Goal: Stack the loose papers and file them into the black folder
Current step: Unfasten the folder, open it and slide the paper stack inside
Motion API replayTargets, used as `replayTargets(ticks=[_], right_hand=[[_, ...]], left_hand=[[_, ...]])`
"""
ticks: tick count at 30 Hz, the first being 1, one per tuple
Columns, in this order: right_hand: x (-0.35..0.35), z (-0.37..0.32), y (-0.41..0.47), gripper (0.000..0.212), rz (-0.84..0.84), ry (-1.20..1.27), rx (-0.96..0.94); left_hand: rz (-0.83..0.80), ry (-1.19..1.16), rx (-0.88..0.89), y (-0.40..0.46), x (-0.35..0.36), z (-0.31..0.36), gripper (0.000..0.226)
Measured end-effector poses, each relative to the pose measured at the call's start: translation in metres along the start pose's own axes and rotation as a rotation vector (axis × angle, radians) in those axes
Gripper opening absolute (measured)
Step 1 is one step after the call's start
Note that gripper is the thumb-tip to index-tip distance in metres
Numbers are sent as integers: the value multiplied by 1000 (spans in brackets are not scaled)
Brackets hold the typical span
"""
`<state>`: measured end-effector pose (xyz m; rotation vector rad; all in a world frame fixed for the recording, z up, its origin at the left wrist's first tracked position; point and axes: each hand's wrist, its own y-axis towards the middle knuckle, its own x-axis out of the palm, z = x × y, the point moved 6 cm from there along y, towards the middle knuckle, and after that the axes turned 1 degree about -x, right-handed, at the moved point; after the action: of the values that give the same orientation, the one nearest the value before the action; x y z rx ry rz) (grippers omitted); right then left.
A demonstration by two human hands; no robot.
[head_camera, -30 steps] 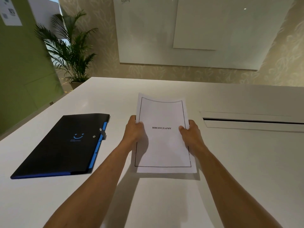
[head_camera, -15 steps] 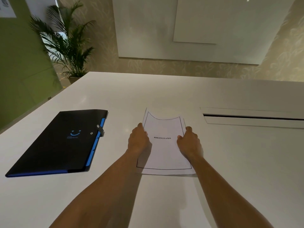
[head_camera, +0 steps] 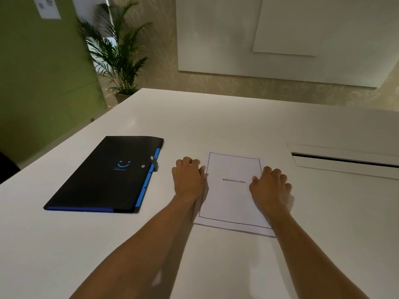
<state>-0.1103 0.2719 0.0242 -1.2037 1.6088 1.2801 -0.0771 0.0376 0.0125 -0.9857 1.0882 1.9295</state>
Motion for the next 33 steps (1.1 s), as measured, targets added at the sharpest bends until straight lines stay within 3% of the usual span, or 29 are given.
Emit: replayTargets(ticks=[3, 6, 9, 11, 14, 22, 27, 33], right_hand=[[-5, -25, 2, 38, 26, 98, -60], [-3, -58, -1, 41, -7, 219, -179], [4, -95, -10, 45, -69, 298, -310], [10, -119, -18, 49, -137, 330, -390], [19, -155, -33, 54, -246, 409, -490], [46, -208, -58, 53, -502, 643, -421], [42, -202, -47, 28, -359, 675, -366], [39, -191, -31, 30, -358, 681, -252]], left_hand=[[132, 131, -103, 6, -24, -24, 41], [197, 52, -261, 17, -45, -64, 50], [149, 68, -390, 25, -53, -98, 55], [75, 43, -436, 29, -52, -113, 46], [11, -26, -391, 29, -48, -119, 26], [-90, -222, -369, 15, -33, -94, 26], [-239, -391, -188, 13, -28, -69, 33], [-446, -482, -41, 9, -30, -61, 31]])
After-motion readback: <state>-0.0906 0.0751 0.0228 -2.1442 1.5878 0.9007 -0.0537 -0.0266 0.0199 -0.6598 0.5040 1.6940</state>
